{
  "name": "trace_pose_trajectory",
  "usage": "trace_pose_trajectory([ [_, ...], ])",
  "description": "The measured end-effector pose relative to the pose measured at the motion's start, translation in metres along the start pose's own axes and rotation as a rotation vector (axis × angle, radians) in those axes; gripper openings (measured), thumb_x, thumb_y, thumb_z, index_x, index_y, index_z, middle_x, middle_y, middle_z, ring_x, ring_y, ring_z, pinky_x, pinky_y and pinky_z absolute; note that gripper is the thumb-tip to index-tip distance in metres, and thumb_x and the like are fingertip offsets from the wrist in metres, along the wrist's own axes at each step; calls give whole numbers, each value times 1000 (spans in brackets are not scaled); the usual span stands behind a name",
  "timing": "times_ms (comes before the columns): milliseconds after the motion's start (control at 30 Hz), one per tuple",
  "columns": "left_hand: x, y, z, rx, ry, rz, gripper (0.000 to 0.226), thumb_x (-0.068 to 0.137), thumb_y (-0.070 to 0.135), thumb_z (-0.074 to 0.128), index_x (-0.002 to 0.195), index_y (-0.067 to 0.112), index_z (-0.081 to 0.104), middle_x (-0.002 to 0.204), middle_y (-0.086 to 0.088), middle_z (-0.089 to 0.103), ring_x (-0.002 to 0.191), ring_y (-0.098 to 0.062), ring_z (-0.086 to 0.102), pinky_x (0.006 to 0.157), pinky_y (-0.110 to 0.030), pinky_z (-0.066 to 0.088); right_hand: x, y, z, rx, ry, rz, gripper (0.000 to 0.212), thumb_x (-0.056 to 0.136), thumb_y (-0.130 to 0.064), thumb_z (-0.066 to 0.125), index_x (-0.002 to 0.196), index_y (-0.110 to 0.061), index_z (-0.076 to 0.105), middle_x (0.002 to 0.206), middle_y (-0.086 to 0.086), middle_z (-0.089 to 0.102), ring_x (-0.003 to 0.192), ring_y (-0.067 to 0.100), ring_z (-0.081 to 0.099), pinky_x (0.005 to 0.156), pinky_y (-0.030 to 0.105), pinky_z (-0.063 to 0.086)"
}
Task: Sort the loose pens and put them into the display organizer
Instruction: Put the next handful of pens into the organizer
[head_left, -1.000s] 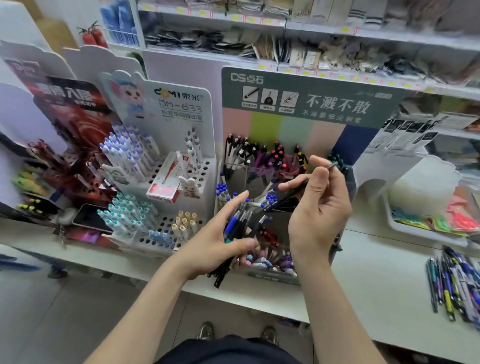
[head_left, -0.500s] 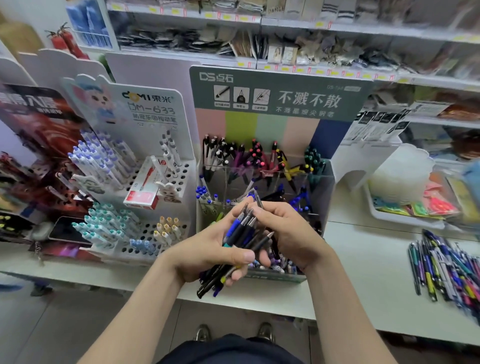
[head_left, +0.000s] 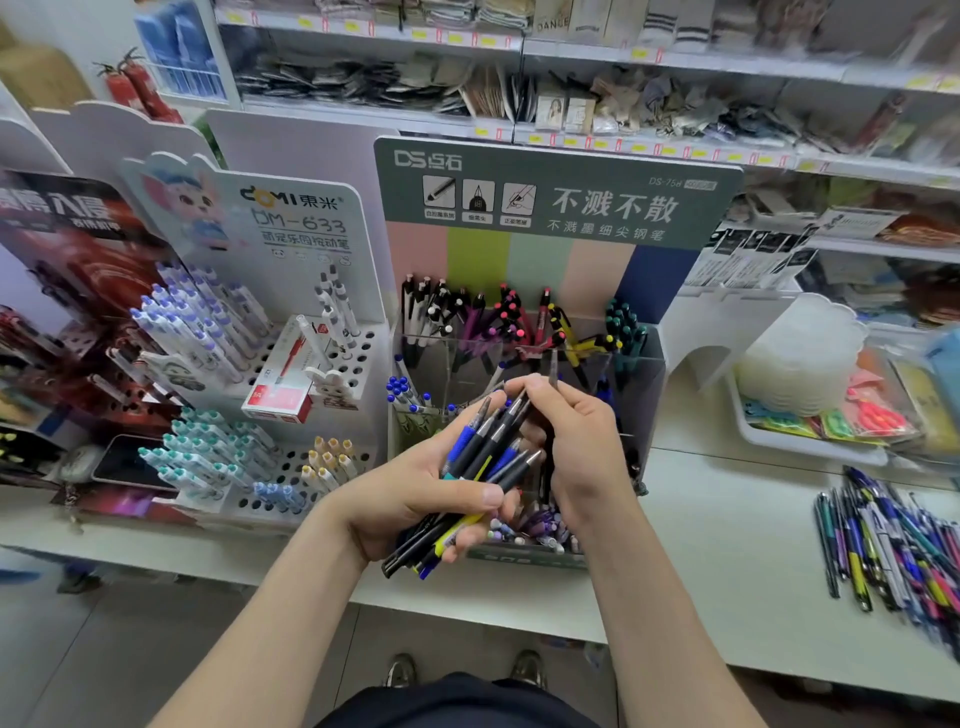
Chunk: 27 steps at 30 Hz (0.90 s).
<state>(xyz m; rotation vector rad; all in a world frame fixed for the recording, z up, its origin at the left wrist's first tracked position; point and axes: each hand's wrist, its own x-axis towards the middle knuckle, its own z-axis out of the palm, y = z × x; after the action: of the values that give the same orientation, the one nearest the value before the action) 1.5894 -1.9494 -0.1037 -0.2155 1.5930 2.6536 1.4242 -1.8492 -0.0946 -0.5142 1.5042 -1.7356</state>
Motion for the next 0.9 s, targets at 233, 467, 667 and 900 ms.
trace_pose_trajectory([
  [233, -5, -9, -3, 41, 25, -67, 92, 103, -2, 62, 160, 58, 23, 109, -24, 63, 64, -24, 57, 50, -31, 52, 14, -3, -1, 66, 308, -176, 32, 115, -31, 42, 99, -18, 66, 83, 9, 75, 82, 27, 72, 80, 41, 59],
  [467, -3, -8, -4, 116, 142, -73, 94, 104, 1, 64, 157, 65, 21, 111, -26, 66, 69, -30, 55, 57, -36, 52, 21, -8, -19, -230, 195, -315, 29, 113, -38, 47, 99, -22, 67, 65, 3, 45, 55, 16, 40, 51, 35, 34],
  [667, 8, -6, -4, 229, 420, 0, 99, 100, 6, 71, 161, 58, 13, 123, -19, 74, 88, -34, 64, 85, -56, 58, 6, 2, -10, -476, 62, -267, 17, 113, -31, 46, 106, -27, 60, 67, -4, 62, 62, 14, 66, 59, 38, 58],
  [900, 11, -9, -12, 282, 601, 86, 93, 103, 14, 70, 161, 58, 12, 113, -13, 78, 80, -26, 69, 87, -48, 55, 14, -17, -26, -983, 10, 108, 19, 105, -30, 51, 116, -19, 39, 92, 6, 65, 76, 19, 62, 61, 35, 45],
])
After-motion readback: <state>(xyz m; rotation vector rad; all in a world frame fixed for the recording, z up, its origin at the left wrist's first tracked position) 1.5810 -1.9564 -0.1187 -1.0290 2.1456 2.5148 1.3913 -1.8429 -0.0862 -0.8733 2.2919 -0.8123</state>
